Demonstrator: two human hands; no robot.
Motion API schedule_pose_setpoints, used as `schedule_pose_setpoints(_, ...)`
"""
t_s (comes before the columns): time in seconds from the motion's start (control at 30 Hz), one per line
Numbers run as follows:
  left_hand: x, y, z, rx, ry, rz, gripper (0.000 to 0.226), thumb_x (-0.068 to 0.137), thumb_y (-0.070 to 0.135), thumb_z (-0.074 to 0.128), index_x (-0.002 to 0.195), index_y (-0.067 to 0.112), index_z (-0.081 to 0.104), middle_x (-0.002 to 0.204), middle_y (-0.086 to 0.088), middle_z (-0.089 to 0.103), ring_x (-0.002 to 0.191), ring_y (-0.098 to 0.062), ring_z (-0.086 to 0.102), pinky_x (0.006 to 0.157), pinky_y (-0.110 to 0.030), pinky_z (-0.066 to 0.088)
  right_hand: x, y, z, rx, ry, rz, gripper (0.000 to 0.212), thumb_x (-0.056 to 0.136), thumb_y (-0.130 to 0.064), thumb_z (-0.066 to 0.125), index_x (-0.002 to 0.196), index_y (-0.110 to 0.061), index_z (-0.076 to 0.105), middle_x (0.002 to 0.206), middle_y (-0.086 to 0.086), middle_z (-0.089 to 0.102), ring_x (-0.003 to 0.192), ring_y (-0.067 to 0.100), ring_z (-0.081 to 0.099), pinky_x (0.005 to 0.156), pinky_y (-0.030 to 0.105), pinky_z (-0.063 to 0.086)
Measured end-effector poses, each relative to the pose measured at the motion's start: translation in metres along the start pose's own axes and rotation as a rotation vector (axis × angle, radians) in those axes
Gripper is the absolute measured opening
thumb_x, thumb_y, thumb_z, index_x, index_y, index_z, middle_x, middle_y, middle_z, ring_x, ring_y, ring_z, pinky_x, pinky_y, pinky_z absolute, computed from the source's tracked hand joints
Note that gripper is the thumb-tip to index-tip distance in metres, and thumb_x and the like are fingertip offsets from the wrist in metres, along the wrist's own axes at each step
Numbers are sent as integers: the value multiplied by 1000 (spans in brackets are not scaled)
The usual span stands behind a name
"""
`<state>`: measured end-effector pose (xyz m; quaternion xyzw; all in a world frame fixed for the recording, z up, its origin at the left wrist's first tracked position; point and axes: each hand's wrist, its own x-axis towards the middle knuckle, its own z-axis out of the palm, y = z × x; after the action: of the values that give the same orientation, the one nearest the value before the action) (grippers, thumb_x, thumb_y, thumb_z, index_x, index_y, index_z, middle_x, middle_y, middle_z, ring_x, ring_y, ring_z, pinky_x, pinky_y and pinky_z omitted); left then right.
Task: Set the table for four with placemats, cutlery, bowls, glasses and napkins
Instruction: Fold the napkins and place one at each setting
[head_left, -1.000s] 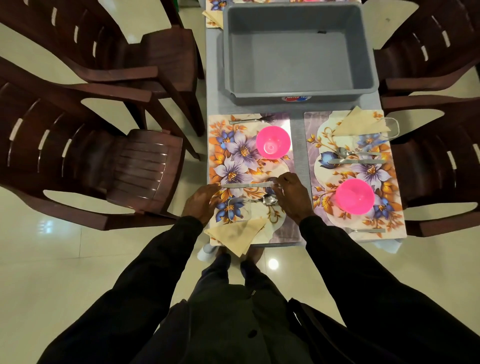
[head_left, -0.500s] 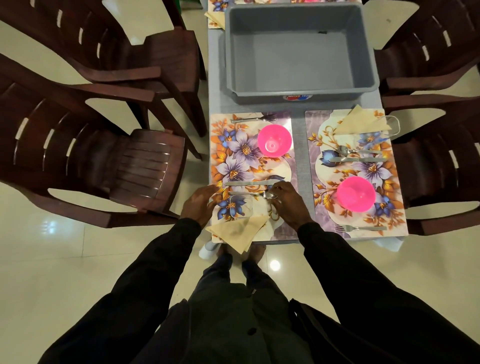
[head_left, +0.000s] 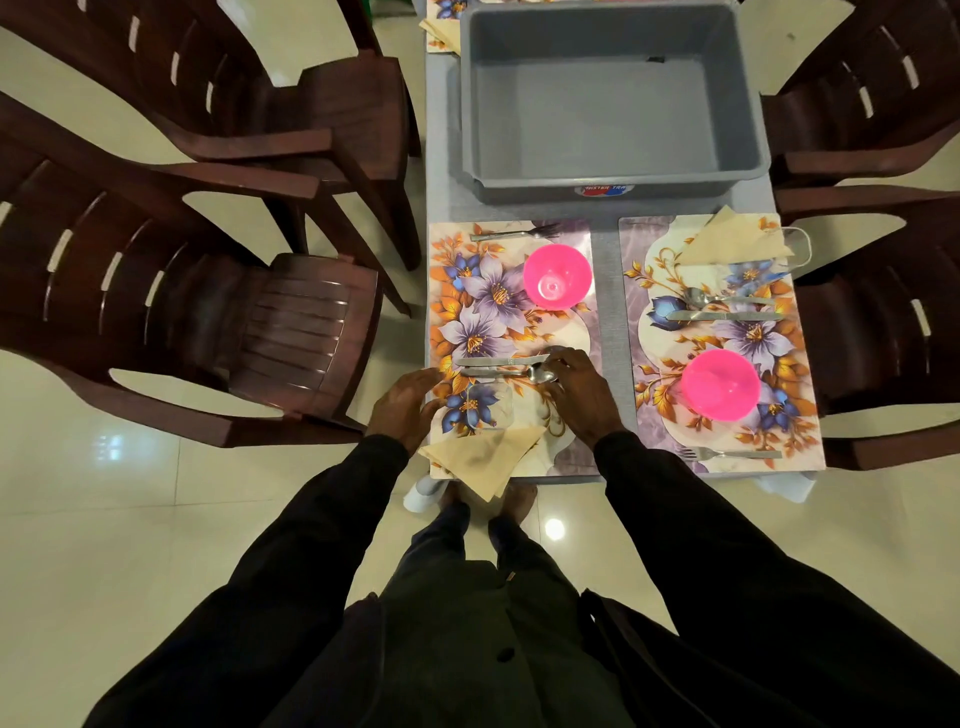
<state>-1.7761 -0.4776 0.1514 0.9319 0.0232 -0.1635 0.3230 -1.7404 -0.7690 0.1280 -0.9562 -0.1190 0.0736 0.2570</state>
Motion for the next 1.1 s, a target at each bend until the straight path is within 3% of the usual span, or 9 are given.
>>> schedule_pose_setpoints(0.13, -4, 4, 1, 2, -16, -9, 44, 94, 25, 71, 135, 9, 62, 136, -13, 64, 123, -34, 60, 107, -43, 46, 3, 0, 3, -29, 32, -5, 29, 89, -4, 70, 118, -5, 68, 130, 15, 63, 118, 34, 58, 90, 47, 56)
schedule_pose_setpoints(0.23, -7, 4, 1, 9, -25, -10, 45, 93, 22, 71, 135, 10, 62, 136, -13, 64, 123, -34, 60, 107, -45, 46, -3, -12, 2, 43, 116, 9, 33, 91, -8, 69, 124, -8, 65, 133, 13, 61, 126, 32, 53, 105, 44, 46)
schedule_pose_setpoints(0.37, -13, 2, 0, 18, -25, 0, 46, 92, 22, 73, 135, 11, 62, 135, -13, 64, 122, -34, 61, 105, -46, 49, -27, -35, 2, 391, -53, 93, 72, 82, 8, 68, 146, -17, 46, 152, 8, 45, 144, 22, 37, 122, 39, 30)
schedule_pose_setpoints(0.47, -20, -4, 2, 27, -8, 15, 47, 91, 21, 75, 135, 13, 62, 134, -11, 65, 121, -33, 62, 101, -49, 53, -38, -49, 6, 502, -246, 120, 83, 83, -12, 80, 151, -26, 36, 158, 2, 40, 144, 17, 36, 121, 36, 29)
schedule_pose_setpoints(0.57, -27, -6, 4, 30, 2, 24, 49, 89, 18, 77, 136, 15, 61, 133, -11, 65, 120, -33, 63, 99, -49, 55, -41, -66, 8, 588, -249, 207, 79, 84, -26, 83, 149, -18, 40, 154, 3, 46, 136, 12, 42, 115, 30, 33)
schedule_pose_setpoints(0.67, -32, -5, 5, 35, 1, 3, 50, 88, 18, 78, 135, 11, 62, 132, -14, 65, 120, -35, 63, 99, -48, 53, -36, -76, 8, 576, -182, 287, 74, 85, -28, 82, 147, -18, 43, 152, 3, 48, 132, 12, 44, 109, 25, 32)
schedule_pose_setpoints(0.87, -41, -3, 10, 15, -5, -13, 50, 90, 20, 76, 136, 10, 61, 135, -14, 64, 121, -36, 62, 102, -48, 51, -26, -67, 8, 553, -188, 294, 78, 84, -33, 83, 149, -23, 42, 151, -2, 48, 133, 14, 49, 112, 36, 43)
schedule_pose_setpoints(0.93, -43, -3, 13, 11, -18, -18, 49, 91, 22, 75, 137, 11, 60, 137, -13, 63, 123, -35, 61, 104, -46, 50, -22, -67, 4, 561, -181, 304, 75, 85, -29, 83, 148, -21, 43, 149, -1, 51, 131, 13, 50, 108, 32, 43)
schedule_pose_setpoints(1.1, -50, 4, 19, -8, -40, -16, 46, 95, 21, 70, 138, 12, 60, 140, -12, 61, 128, -33, 57, 107, -43, 45, -16, -63, 4, 527, -171, 290, 72, 85, -29, 82, 147, -20, 45, 148, 1, 53, 133, 18, 51, 112, 41, 45)
